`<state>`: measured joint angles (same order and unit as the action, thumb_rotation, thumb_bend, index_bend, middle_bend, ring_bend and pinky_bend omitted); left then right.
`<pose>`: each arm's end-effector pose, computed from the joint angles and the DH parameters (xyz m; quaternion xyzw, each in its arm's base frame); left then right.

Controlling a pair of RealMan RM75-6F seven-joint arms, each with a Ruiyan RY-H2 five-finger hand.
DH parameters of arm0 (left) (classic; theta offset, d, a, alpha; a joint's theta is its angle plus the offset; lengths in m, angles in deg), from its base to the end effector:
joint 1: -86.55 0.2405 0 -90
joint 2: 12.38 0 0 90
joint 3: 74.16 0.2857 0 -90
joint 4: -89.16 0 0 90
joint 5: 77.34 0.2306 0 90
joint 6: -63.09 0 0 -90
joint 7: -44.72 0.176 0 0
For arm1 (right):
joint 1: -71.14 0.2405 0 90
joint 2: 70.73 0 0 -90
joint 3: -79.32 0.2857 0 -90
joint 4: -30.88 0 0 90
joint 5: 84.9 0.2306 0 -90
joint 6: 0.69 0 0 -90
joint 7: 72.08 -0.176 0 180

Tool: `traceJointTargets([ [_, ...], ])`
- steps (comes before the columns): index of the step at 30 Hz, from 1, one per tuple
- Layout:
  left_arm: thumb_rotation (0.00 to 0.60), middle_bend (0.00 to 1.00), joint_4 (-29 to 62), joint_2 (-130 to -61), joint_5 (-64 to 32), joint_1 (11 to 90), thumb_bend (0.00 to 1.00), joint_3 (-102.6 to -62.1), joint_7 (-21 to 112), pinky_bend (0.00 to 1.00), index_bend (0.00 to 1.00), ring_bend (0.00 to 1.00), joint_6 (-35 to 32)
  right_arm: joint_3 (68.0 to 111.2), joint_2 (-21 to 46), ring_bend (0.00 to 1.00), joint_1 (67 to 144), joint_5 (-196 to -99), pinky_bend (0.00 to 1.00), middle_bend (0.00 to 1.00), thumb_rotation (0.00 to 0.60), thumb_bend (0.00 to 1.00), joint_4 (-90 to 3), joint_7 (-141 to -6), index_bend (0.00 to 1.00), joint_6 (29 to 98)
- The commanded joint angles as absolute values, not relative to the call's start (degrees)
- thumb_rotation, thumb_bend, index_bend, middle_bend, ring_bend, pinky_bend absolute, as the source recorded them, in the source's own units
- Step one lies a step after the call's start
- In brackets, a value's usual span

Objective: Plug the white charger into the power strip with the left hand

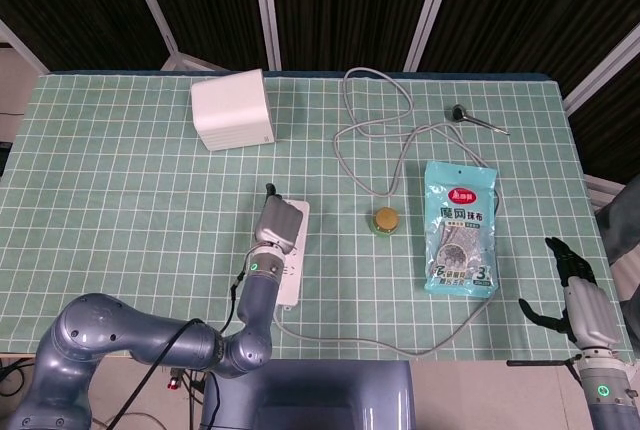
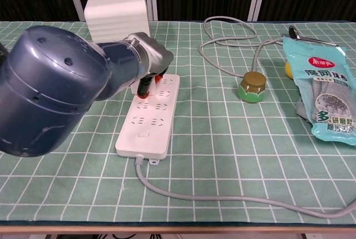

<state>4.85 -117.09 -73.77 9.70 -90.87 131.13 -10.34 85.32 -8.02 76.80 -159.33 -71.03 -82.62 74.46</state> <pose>-0.0081 0.4111 -0.1221 -0.8138 -0.2035 -0.0748 0.5392 -0.3418 -0.2270 0.1344 0.4876 -0.5544 0.4192 0.5283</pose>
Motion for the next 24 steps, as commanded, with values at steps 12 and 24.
traceJointTargets([
  [12,0.600,0.02,0.53,-111.50,-74.12,11.34,0.00,-92.38,130.50,0.00,0.00,0.00,-12.44,85.29,-7.99,0.00,76.70,-159.37,0.00,0.00,0.600,0.34,-71.10,-82.31,0.00,74.69],
  [24,0.600,0.25,-14.57,-100.80,-63.38,22.09,0.19,-100.62,104.66,0.24,0.21,0.18,-9.78,85.25,-7.93,0.00,76.67,-159.31,0.00,0.00,0.600,0.34,-71.27,-81.79,0.00,74.78],
])
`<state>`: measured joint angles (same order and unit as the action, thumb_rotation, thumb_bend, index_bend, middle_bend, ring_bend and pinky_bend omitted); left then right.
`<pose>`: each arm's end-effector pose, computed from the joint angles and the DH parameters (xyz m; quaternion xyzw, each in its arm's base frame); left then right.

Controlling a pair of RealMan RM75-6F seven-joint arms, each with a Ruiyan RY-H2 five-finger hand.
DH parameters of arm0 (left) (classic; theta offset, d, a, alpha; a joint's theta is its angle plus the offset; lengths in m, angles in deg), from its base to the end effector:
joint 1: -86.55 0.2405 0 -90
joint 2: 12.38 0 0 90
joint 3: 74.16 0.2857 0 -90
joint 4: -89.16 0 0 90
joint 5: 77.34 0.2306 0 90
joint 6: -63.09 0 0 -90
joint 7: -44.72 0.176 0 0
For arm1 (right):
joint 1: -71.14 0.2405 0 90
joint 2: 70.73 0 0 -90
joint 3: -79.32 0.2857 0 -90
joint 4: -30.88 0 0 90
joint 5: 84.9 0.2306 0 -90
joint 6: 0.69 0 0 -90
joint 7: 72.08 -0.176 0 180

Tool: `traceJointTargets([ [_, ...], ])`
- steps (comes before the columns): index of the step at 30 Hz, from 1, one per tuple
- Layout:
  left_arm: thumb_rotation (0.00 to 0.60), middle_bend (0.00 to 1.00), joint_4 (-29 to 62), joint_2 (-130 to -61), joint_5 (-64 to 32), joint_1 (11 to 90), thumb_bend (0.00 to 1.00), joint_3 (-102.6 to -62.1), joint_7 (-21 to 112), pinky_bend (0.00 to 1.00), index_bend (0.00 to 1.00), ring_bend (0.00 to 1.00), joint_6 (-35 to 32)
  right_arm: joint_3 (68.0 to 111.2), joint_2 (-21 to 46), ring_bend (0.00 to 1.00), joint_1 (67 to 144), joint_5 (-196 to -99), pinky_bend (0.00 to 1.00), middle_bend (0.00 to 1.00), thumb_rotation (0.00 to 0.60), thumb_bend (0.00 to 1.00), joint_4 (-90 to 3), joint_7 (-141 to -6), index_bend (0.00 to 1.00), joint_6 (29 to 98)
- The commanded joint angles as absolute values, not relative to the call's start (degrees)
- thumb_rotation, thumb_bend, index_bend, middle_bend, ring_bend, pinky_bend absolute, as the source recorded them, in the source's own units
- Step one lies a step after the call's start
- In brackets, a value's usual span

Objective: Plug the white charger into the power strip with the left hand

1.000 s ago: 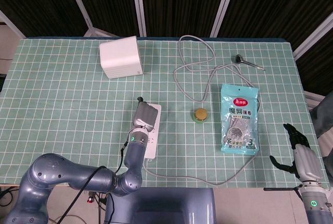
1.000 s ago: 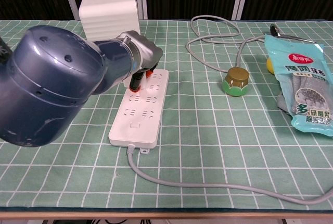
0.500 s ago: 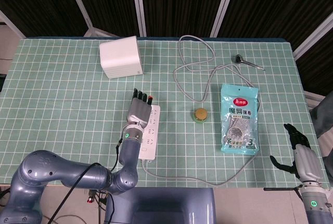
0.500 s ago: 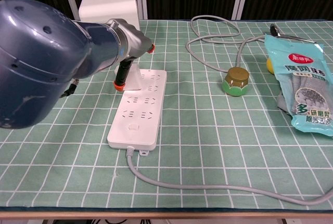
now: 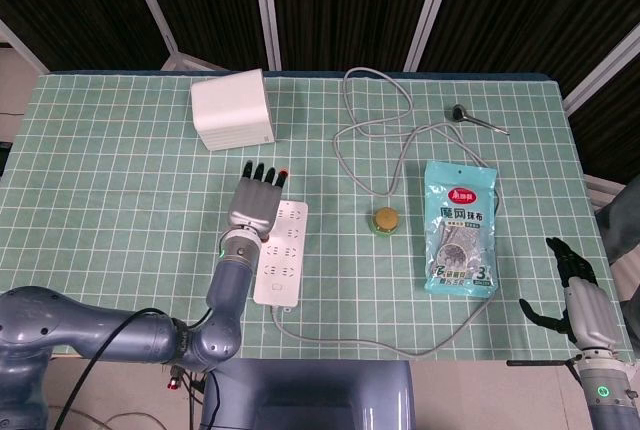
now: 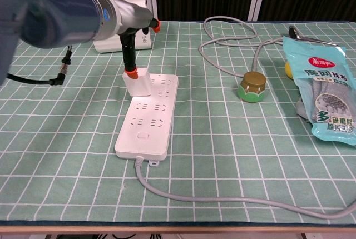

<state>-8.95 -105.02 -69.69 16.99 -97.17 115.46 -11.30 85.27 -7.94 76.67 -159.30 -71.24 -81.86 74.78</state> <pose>-0.0108 0.4230 -0.0445 -0.7515 -0.3398 -0.2029 0.5278 -0.3412 -0.2260 0.1342 0.4889 -0.5518 0.4174 0.5313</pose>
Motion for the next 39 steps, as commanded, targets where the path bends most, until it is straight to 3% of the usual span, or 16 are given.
traceJointTargets([
  [1,0.600,0.30,-15.02,-100.77,-60.95,23.46,0.21,-101.56,100.34,0.31,0.25,0.24,-9.55,85.24,-7.88,0.00,76.68,-159.34,0.00,0.00,0.600,0.34,-71.23,-81.71,0.00,74.80],
  [3,0.600,0.47,-14.93,-101.66,-55.85,25.95,0.28,-102.86,92.04,0.50,0.36,0.43,-9.42,85.23,-7.83,0.00,76.68,-159.33,0.00,0.00,0.600,0.34,-71.24,-81.61,0.00,74.80],
  [6,0.600,0.66,-13.38,-104.55,-49.25,29.47,0.33,-103.63,79.53,0.68,0.48,0.62,-9.48,85.22,-7.84,0.00,76.66,-159.11,0.00,0.00,0.600,0.34,-71.26,-81.48,0.00,74.72],
  [11,0.600,0.83,-13.15,-106.79,-52.97,31.89,0.34,-104.90,70.83,0.82,0.63,0.76,-6.52,85.21,-7.94,0.00,76.71,-159.04,0.00,0.00,0.600,0.34,-71.44,-81.44,0.00,74.56],
  [15,0.600,0.91,-13.64,-106.32,-59.74,33.11,0.34,-106.73,64.96,0.91,0.72,0.84,1.48,85.20,-8.01,0.00,76.74,-158.96,0.00,0.00,0.600,0.34,-71.45,-81.59,0.00,74.37],
  [22,0.600,0.97,-12.32,-103.81,-67.68,34.72,0.34,-107.49,56.95,0.96,0.79,0.89,16.01,85.21,-8.12,0.00,76.76,-158.98,0.00,0.00,0.600,0.34,-71.48,-81.86,0.00,74.27],
  [29,0.600,0.98,-8.68,-102.75,-65.64,35.50,0.34,-106.15,51.90,0.98,0.81,0.91,24.09,85.20,-8.10,0.00,76.81,-158.94,0.00,0.00,0.600,0.34,-71.48,-81.84,0.00,74.14],
  [34,0.600,0.99,-5.95,-101.80,-63.85,36.78,0.34,-107.00,45.60,0.98,0.82,0.91,33.66,85.20,-8.14,0.00,76.82,-158.85,0.00,0.00,0.600,0.34,-71.50,-81.87,0.00,74.06],
  [39,0.600,0.99,-4.06,-101.99,-60.58,37.69,0.34,-107.06,41.09,0.99,0.82,0.91,36.57,85.17,-8.19,0.00,76.81,-158.95,0.00,0.00,0.600,0.34,-71.47,-82.05,0.00,74.04],
])
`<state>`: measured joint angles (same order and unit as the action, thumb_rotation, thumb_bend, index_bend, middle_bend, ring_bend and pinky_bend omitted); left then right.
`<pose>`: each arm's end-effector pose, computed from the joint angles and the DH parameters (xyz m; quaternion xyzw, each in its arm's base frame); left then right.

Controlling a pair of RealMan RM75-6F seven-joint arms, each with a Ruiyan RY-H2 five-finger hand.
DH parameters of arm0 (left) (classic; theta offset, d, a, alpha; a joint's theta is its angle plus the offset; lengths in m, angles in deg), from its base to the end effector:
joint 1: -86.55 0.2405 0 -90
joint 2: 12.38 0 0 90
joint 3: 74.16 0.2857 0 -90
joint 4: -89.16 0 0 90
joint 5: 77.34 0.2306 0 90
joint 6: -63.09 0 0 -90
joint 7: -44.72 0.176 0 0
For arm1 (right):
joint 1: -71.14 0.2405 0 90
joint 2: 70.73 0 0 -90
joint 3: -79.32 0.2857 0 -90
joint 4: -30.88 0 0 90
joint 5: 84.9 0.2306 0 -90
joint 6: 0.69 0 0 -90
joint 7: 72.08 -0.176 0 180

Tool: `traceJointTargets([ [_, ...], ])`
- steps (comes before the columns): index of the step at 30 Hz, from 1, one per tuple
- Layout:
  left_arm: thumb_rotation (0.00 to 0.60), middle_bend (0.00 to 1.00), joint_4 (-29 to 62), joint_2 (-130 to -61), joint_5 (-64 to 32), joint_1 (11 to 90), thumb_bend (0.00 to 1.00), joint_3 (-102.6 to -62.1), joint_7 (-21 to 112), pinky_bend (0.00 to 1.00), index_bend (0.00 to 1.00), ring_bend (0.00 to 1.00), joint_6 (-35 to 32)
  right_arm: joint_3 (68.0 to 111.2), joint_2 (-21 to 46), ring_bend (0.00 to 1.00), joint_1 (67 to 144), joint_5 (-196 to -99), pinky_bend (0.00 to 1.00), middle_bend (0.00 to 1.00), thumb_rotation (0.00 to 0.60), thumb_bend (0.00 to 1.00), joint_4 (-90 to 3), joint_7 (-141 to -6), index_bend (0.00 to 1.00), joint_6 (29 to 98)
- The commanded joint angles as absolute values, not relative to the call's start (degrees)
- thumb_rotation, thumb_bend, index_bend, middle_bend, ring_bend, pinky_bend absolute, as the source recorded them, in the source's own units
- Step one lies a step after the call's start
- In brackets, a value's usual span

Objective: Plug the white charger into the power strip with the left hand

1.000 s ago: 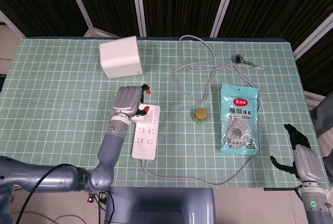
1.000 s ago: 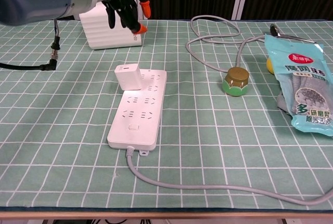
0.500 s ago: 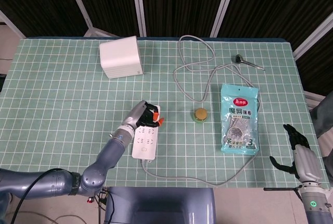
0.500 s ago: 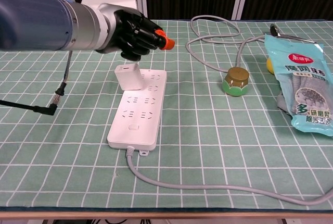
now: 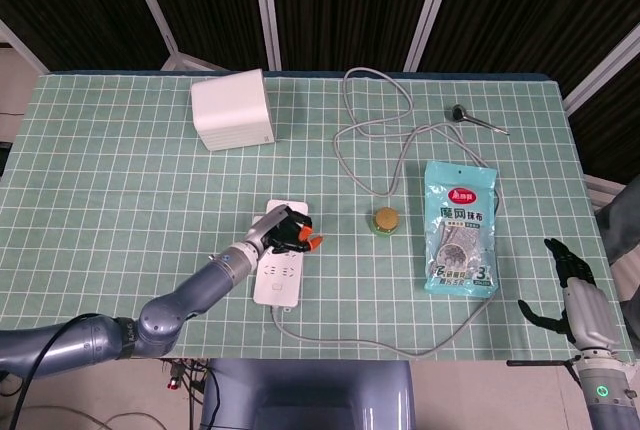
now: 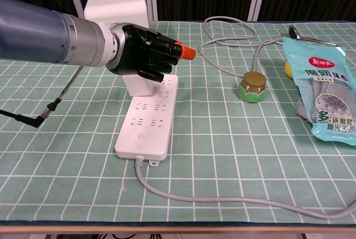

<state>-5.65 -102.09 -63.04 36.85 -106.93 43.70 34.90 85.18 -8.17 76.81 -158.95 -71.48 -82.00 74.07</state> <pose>-0.0422 0.4038 -0.0756 -0.4332 -0.8156 -0.3762 0.0750 -0.3416 -0.2259 0.1331 0.4891 -0.5572 0.4136 0.5284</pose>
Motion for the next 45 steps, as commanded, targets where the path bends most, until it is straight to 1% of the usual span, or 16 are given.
traceJointTargets([
  [1,0.600,0.99,-3.78,-101.99,-59.85,37.80,0.34,-106.95,40.38,0.99,0.82,0.91,36.74,85.18,-8.19,0.00,76.81,-158.99,0.00,0.00,0.600,0.34,-71.45,-82.08,0.00,74.07],
  [11,0.600,0.99,-1.78,-101.57,-55.59,37.58,0.34,-105.58,34.63,0.99,0.82,0.91,37.94,85.14,-8.19,0.00,76.80,-158.97,0.00,0.00,0.600,0.34,-71.50,-81.93,0.00,74.07],
  [22,0.600,0.99,1.78,-103.76,-52.15,35.59,0.34,-103.45,30.15,0.99,0.82,0.91,38.67,85.07,-8.19,0.00,76.80,-159.04,0.00,0.00,0.600,0.34,-71.55,-81.91,0.00,74.02],
  [30,0.600,0.99,2.06,-104.76,-50.03,34.41,0.34,-102.25,28.25,0.99,0.82,0.91,38.08,85.13,-8.28,0.00,76.80,-159.02,0.00,0.00,0.600,0.34,-71.60,-82.03,0.00,74.04],
  [45,0.600,0.99,2.88,-104.37,-48.98,33.80,0.34,-99.52,25.38,0.99,0.83,0.91,35.96,85.08,-8.20,0.00,76.72,-159.07,0.00,0.00,0.600,0.34,-71.73,-82.09,0.00,74.16],
])
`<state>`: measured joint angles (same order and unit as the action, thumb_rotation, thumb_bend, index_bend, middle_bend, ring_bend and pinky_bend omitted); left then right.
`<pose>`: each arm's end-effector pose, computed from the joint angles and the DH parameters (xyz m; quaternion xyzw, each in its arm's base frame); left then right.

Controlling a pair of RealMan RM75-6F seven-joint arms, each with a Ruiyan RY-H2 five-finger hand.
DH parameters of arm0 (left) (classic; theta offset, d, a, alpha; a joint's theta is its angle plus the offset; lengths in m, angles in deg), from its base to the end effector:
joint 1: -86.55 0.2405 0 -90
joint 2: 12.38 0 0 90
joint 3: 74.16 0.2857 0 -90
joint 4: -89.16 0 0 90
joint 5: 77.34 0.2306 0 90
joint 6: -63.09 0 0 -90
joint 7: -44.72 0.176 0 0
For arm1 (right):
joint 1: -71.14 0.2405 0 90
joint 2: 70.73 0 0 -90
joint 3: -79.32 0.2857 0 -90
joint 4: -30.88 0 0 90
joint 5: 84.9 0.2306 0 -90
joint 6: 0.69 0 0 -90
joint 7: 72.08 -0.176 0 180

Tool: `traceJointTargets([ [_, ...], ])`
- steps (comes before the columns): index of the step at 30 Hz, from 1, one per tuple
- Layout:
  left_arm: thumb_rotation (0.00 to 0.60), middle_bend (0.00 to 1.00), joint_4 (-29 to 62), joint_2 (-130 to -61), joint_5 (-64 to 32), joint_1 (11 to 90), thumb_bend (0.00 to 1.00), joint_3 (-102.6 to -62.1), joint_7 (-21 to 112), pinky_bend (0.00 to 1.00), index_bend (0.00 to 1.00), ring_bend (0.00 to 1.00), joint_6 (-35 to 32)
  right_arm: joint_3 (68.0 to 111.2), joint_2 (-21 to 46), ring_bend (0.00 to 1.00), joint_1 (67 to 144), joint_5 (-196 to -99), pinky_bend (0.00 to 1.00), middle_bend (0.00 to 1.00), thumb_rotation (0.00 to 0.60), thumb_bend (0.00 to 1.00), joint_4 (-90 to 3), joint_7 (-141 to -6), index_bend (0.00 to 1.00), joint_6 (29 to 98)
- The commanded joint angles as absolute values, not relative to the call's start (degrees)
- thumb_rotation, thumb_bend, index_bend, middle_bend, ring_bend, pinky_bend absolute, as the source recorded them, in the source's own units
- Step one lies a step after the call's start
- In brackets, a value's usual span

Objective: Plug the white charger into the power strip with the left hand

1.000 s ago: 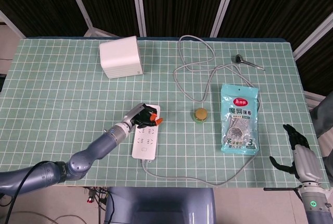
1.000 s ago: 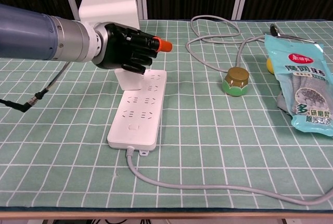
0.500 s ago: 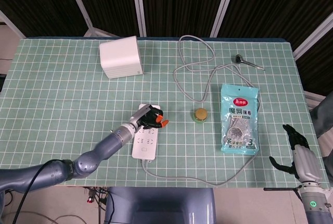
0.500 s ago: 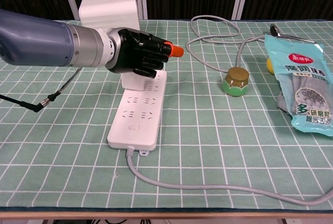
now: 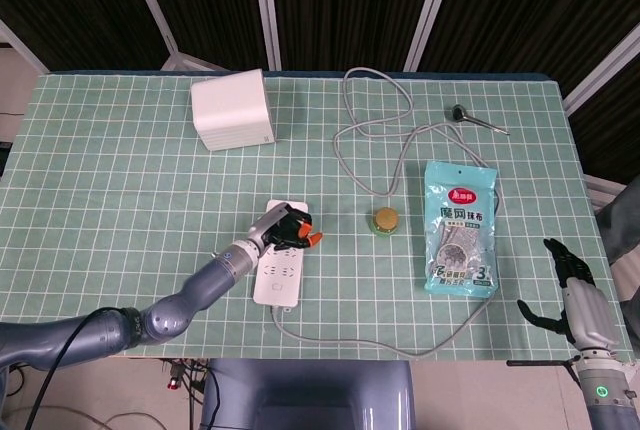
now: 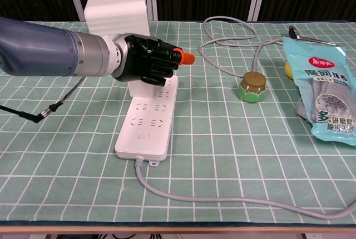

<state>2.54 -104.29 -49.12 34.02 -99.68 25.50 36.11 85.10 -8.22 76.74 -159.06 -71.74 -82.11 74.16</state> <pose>-0.0658 0.4128 -0.1010 -0.4250 -0.8193 -0.3765 0.0798 -0.3406 -0.2251 0.1328 0.4883 -0.5584 0.4149 0.5269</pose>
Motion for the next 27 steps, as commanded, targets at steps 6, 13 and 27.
traceJointTargets([
  [6,0.600,0.99,4.15,-105.20,-48.50,33.22,0.34,-98.94,24.32,0.99,0.83,0.91,36.02,85.09,-8.21,0.00,76.71,-159.13,0.00,0.00,0.600,0.34,-71.70,-82.12,0.00,74.23],
  [13,0.600,0.97,2.75,-104.49,-46.95,33.28,0.34,-99.90,23.38,0.98,0.81,0.90,34.80,85.10,-8.28,0.00,76.74,-159.15,0.00,0.00,0.600,0.34,-71.66,-82.18,0.00,74.16],
  [27,0.600,0.29,-21.11,-82.96,-30.93,45.30,0.23,-95.16,32.76,0.31,0.32,0.22,21.26,84.78,-7.82,0.00,76.76,-160.16,0.00,0.00,0.600,0.34,-71.00,-81.14,0.00,74.66],
])
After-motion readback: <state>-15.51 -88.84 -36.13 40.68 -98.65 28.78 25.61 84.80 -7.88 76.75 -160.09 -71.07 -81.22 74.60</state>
